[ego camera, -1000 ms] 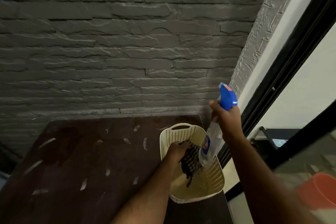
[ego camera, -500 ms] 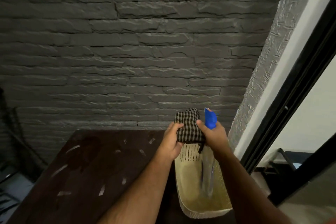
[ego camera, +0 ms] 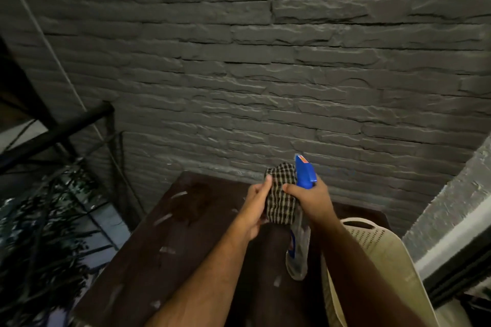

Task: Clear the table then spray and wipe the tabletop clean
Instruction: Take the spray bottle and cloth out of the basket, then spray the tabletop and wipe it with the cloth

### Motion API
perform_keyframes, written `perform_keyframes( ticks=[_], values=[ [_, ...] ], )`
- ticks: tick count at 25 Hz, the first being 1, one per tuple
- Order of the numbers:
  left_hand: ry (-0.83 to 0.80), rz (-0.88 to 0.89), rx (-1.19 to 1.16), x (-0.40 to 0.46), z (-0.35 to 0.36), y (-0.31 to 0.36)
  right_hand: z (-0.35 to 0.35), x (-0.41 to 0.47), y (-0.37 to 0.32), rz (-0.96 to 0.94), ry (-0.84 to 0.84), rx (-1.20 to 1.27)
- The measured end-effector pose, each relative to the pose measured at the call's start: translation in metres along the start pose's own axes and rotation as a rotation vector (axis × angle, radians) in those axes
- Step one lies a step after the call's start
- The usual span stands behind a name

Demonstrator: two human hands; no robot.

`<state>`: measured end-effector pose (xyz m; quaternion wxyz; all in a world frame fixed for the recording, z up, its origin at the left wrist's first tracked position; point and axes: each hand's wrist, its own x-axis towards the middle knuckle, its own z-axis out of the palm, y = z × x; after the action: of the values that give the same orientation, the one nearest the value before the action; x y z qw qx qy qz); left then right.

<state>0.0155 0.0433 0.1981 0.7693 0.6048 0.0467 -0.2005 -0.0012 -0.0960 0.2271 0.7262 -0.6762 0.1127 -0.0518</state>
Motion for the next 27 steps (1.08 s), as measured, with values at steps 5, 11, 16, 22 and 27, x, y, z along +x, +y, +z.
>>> perform_keyframes(
  ticks=[5, 11, 16, 22, 27],
  values=[
    [-0.001, -0.113, -0.188, 0.018, -0.098, 0.006, 0.096, 0.017, 0.027, 0.062, -0.139, -0.026],
    [0.143, -0.108, -0.156, 0.066, -0.226, 0.005, 0.198, 0.047, 0.078, 0.117, -0.142, -0.076],
    [0.335, -0.114, -0.118, 0.112, -0.345, -0.022, 0.262, 0.078, 0.125, 0.161, -0.117, -0.248],
    [0.532, 0.052, 0.155, 0.185, -0.439, -0.021, 0.310, 0.137, 0.172, 0.295, -0.134, -0.354],
    [0.575, 0.213, 0.348, 0.234, -0.470, -0.013, 0.332, 0.182, 0.185, 0.298, -0.208, -0.427]
  ],
)
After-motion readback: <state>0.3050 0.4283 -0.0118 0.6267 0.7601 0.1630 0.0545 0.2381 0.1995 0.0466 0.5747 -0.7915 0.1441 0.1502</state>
